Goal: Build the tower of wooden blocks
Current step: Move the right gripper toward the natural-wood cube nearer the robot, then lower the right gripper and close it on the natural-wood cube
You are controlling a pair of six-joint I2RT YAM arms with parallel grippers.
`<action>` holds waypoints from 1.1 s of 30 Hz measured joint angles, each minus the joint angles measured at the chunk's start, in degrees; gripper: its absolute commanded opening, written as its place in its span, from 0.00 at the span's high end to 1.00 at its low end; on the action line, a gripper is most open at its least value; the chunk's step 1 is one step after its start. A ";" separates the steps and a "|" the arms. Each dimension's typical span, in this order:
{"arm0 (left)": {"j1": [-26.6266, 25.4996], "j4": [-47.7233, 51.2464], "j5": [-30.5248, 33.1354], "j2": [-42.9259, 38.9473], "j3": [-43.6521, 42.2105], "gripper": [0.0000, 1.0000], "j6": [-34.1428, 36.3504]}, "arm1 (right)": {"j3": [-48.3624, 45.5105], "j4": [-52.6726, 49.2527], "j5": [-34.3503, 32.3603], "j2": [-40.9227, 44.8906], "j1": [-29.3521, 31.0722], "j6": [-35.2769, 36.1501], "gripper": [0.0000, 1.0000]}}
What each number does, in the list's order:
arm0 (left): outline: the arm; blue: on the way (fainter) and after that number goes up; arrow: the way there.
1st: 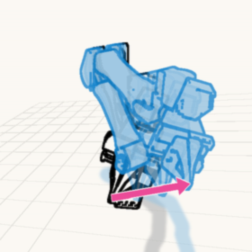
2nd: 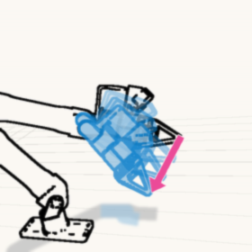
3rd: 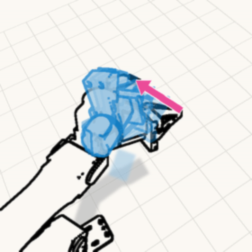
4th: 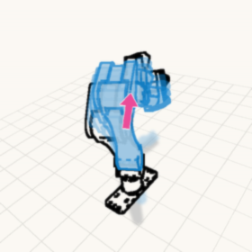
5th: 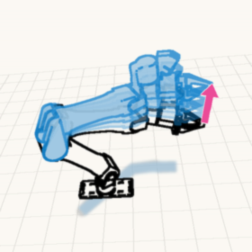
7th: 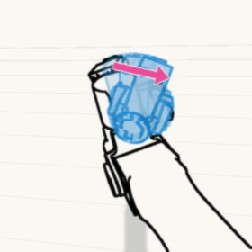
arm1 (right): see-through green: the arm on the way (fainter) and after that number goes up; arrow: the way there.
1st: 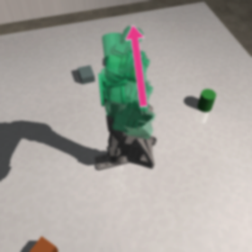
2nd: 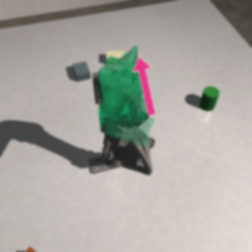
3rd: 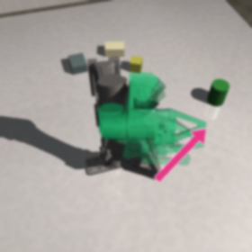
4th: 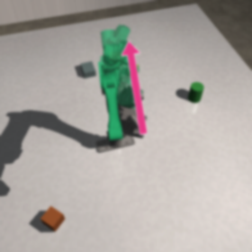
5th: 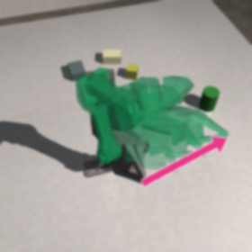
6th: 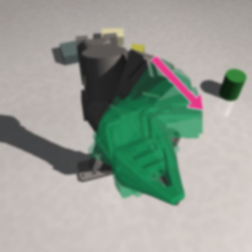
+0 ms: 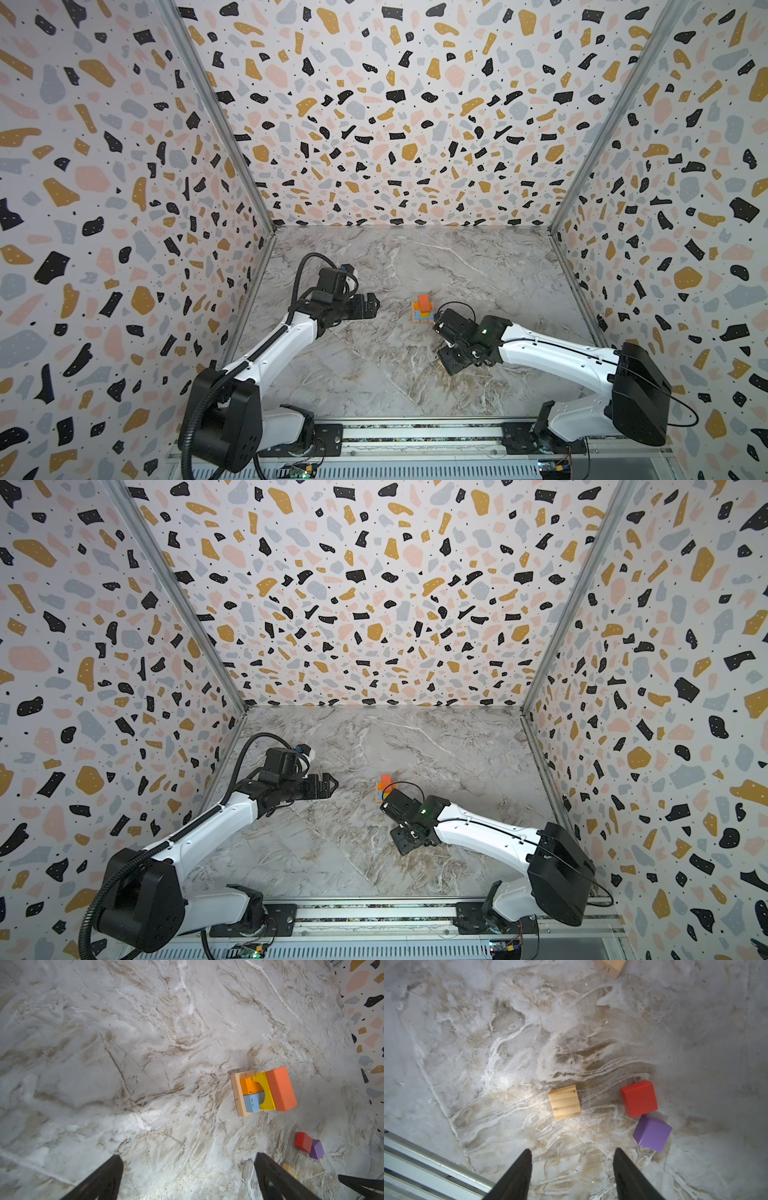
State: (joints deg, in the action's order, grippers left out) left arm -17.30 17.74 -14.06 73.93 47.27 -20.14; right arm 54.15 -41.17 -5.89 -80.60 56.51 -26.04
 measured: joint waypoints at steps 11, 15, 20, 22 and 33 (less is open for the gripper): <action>-0.02 0.02 0.02 0.00 0.00 0.00 0.00 | -0.85 4.07 0.04 -2.45 0.90 4.83 0.43; 0.00 0.00 0.02 -0.02 0.00 0.00 0.00 | -0.92 5.27 -0.09 -5.33 0.90 5.64 0.48; 0.00 0.00 0.00 -0.28 0.00 0.00 0.00 | -1.22 6.67 -0.63 -8.44 0.90 5.86 0.49; -0.02 0.00 0.00 -0.28 0.00 0.00 0.00 | -1.22 7.21 -1.11 -9.29 0.90 5.92 0.49; 0.00 0.00 0.00 -0.33 0.00 0.00 0.00 | -1.22 8.90 -1.36 -11.08 0.70 6.69 0.51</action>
State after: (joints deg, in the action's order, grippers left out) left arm -17.30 17.74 -14.06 73.60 47.27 -20.14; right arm 52.93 -32.27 -7.25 -91.68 57.21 -19.35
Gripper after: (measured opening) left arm 0.997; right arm 0.492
